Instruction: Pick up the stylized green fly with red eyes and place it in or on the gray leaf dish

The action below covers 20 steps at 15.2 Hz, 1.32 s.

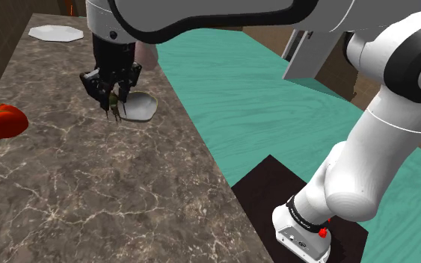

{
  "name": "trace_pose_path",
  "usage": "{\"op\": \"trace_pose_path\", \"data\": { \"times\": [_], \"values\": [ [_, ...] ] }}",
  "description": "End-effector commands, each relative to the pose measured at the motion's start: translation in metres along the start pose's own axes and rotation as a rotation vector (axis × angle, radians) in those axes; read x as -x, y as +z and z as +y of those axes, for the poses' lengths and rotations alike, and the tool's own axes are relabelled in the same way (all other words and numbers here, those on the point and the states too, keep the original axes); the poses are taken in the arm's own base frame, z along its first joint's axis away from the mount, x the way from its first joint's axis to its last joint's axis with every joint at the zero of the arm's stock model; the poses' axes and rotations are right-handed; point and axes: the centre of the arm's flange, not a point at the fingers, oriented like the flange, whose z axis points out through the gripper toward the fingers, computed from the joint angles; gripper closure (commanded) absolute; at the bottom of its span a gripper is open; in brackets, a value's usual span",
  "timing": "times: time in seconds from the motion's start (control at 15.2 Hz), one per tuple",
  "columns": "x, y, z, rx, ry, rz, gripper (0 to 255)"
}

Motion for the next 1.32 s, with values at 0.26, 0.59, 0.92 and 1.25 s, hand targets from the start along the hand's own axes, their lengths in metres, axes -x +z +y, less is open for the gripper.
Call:
{"op": "trace_pose_path", "data": {
  "times": [0.26,0.59,0.92,1.25],
  "values": [
    [-0.010,-0.025,0.010,0.000,0.000,0.000,255],
    [-0.045,-0.031,0.066,0.000,0.000,0.000,255],
    [-0.079,-0.038,0.122,0.000,0.000,0.000,255],
    [-0.086,-0.024,0.137,0.000,0.000,0.000,255]
  ]
}}
